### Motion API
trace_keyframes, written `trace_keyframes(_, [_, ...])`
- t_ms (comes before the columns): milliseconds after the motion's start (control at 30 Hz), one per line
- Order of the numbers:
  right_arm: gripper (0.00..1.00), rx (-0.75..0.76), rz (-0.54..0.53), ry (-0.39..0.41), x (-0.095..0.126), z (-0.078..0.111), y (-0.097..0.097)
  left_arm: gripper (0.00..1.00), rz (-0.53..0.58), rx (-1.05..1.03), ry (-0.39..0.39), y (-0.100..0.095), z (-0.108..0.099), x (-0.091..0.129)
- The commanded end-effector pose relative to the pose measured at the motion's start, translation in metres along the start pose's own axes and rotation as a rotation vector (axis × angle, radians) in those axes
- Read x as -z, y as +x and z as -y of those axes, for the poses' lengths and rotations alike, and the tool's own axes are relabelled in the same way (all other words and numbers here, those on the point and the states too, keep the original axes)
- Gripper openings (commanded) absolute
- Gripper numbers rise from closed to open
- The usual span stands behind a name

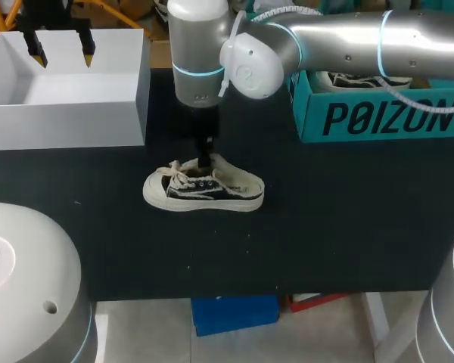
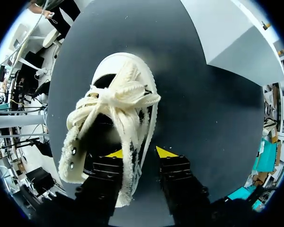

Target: Take the shoe out of the shoebox, open the shoe tongue, remove and reinsert the insole, then place the shoe into the shoebox

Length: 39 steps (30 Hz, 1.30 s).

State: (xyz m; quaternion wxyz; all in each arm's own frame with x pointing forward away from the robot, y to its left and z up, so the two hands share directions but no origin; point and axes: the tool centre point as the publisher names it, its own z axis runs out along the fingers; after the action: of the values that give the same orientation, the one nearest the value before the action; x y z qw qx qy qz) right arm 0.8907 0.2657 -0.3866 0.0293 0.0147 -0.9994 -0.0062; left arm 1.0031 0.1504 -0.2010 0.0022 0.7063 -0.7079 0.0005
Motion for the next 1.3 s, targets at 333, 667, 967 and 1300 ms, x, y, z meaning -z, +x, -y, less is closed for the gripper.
trace_keyframes(333, [1.00, -0.031, 0.058, -0.061, 0.070, 0.024, 0.001, 1.00, 0.003, 0.001, -0.001, 0.000, -0.001, 0.001])
trace_keyframes(667, [1.00, -0.111, 0.192, -0.250, 0.110, 0.027, 0.013, 1.00, 0.003, 0.001, -0.001, 0.000, -0.001, 0.001])
trace_keyframes(967, [1.00, -0.132, 0.229, -0.489, 0.120, 0.038, 0.028, 1.00, 0.003, 0.001, -0.001, 0.000, -0.001, 0.001])
trace_keyframes(1300, [1.00, -0.030, 0.139, -0.607, 0.122, 0.058, 0.043, 1.00, 0.003, 0.001, -0.001, 0.000, -0.001, 0.001])
